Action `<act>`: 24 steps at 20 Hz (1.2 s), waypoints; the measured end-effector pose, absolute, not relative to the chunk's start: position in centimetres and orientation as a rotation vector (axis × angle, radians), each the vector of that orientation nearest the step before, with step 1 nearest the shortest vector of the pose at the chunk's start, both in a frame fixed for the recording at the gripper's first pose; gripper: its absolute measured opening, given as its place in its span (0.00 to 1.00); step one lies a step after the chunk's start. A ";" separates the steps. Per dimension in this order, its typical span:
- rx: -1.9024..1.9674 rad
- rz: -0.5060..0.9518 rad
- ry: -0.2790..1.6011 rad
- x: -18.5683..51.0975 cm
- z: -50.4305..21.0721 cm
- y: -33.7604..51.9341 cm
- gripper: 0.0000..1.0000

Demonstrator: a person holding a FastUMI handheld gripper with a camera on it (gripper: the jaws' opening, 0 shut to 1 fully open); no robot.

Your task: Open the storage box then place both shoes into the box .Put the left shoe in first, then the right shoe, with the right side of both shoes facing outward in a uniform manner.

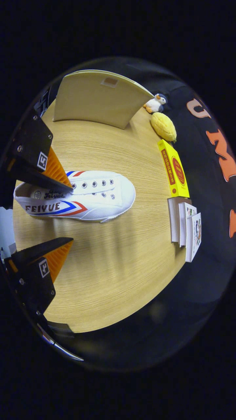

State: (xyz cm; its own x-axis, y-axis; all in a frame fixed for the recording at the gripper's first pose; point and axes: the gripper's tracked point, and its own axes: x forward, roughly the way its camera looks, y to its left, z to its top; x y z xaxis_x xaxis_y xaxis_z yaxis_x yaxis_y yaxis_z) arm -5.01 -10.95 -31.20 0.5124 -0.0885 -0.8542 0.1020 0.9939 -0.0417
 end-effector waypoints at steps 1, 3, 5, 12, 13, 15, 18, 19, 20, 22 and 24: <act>0.004 -0.100 1.036 -4.8 -31.4 -10.8 0.78; 0.014 -0.054 1.056 -4.7 -31.9 -10.1 0.69; 0.042 -0.023 1.071 -4.7 -32.1 -9.7 0.50; 0.181 -0.021 0.999 -4.5 -32.2 -10.6 0.25; 0.228 -0.035 0.993 -4.4 -32.2 -10.6 0.10; 0.322 -0.044 0.990 -4.5 -32.1 -10.2 0.01; 0.465 -0.037 0.947 -4.2 -31.6 -8.9 0.00; 0.491 -0.032 0.928 -3.9 -31.3 -8.5 0.00; 0.500 -0.024 0.921 -3.9 -30.9 -8.0 0.00; 0.497 -0.010 0.900 -3.7 -29.7 -7.2 0.00; 0.504 0.004 0.872 -3.4 -28.2 -5.9 0.00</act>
State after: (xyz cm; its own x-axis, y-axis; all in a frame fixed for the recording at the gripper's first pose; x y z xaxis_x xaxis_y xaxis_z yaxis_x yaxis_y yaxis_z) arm -3.37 -5.91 -28.16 0.6506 0.2050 -0.7312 0.1991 0.8832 0.4247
